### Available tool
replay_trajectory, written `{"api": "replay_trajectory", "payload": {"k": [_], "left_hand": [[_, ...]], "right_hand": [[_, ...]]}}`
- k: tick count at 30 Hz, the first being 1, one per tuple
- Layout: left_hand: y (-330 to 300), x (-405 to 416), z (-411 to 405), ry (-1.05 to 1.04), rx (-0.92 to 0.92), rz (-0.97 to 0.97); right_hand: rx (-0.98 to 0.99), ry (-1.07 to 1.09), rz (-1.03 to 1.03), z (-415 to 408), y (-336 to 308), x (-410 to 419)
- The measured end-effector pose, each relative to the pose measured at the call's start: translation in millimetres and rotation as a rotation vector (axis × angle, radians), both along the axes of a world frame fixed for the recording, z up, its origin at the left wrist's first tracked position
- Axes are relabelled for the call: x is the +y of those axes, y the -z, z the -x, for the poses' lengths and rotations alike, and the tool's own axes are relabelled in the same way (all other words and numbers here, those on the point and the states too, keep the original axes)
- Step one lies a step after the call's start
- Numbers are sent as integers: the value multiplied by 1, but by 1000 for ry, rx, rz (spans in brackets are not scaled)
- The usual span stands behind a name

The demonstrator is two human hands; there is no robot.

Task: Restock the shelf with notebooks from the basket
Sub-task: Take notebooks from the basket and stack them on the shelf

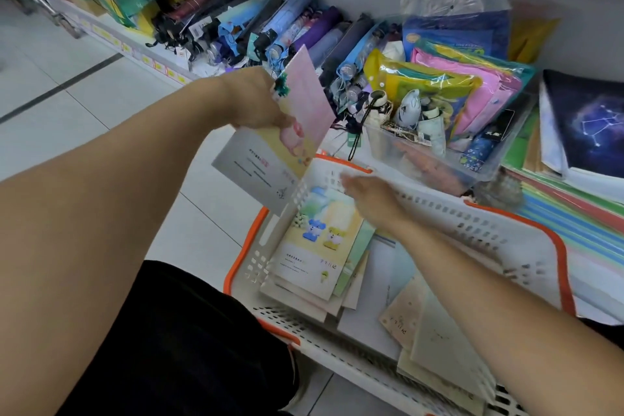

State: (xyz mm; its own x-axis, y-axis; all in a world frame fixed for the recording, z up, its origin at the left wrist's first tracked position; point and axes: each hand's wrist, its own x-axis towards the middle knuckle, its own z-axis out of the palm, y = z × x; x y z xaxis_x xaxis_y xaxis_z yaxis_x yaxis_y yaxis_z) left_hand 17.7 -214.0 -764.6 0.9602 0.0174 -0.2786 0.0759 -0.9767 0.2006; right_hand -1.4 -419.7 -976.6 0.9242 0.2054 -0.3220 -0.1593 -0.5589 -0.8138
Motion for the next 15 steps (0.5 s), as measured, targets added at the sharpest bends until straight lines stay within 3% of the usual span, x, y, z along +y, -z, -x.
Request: {"api": "replay_trajectory", "payload": {"k": [2,4,11,13,15], "left_hand": [[3,5,-2,23,-9,-97],[5,9,-2,63,19,-175],[6,16,-5,71,46,-143],[7,16,-4,57,41,-154],[8,17,-4,50,35,-164]], "right_hand": [[-140,-191,490,25,37,7],[-205,-229,648,38,58,8],[-99,-103,625,18,55,9],[-39,-17,430,13,54,-1],[137,105,38,11,46,-14]]}}
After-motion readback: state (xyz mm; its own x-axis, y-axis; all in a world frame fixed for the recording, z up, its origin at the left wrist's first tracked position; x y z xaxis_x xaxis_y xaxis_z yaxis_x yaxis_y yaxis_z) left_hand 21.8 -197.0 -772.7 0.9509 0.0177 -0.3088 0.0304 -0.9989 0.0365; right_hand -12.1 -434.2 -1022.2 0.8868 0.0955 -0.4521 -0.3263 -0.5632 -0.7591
